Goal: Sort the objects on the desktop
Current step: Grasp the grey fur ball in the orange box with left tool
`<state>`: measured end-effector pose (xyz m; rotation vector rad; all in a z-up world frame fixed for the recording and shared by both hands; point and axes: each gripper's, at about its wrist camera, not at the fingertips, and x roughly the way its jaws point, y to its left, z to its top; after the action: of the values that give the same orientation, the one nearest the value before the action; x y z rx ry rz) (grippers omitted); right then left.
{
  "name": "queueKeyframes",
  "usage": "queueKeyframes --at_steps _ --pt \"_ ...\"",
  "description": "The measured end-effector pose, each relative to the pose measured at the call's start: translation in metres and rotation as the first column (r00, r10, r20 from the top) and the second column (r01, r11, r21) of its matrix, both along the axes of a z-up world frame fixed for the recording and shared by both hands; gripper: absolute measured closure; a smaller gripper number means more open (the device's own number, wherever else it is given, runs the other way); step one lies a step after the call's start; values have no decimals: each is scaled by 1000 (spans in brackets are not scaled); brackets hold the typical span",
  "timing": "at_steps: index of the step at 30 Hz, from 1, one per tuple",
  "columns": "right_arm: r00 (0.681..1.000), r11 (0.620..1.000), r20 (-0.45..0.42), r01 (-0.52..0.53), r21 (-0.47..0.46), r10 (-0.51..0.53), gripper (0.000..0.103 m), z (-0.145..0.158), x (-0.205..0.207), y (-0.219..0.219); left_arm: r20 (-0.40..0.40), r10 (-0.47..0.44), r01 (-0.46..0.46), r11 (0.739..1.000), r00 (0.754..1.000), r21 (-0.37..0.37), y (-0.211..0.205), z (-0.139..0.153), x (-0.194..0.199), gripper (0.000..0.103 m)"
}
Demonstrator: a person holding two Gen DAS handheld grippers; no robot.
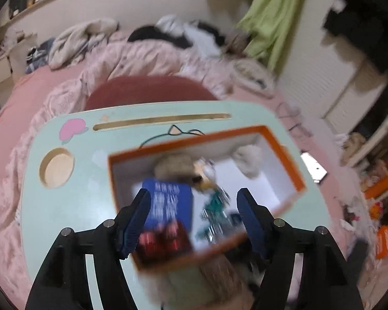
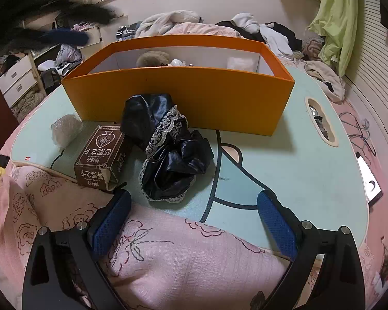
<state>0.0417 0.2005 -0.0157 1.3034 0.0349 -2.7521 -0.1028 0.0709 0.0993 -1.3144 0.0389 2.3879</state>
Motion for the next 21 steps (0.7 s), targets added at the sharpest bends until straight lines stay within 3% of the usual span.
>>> queueKeyframes --at_steps 5,8,9,10,14,16,19,21 --pt "1000 1000 -1 0 0 0 5 0 0 0 97 86 -71 986 992 -150 23 -29 -47 35" --pt "1000 1000 -3 -2 0 2 5 -1 6 -2 179 94 -61 981 979 -182 27 -49 -62 47" --pt "1000 1000 -3 -2 0 2 5 -1 7 -2 159 92 -57 976 983 -211 32 -50 -65 57" --pt "1000 1000 -4 -3 0 3 5 -1 8 -2 163 85 -51 978 983 -204 34 -51 -66 66" --pt "1000 1000 -6 -2 -2 2 5 2 7 -4 242 96 -60 987 965 -150 29 -69 -80 65" --pt "1000 1000 -8 -3 -2 3 5 2 6 -4 218 84 -53 988 972 -145 29 -68 -79 65" --pt "1000 1000 -10 -4 -4 4 5 3 4 -4 187 58 -51 998 981 -42 19 -60 -74 66" --pt "1000 1000 -10 -3 -2 3 5 2 5 -4 150 53 -63 996 987 65 5 -43 -64 66"
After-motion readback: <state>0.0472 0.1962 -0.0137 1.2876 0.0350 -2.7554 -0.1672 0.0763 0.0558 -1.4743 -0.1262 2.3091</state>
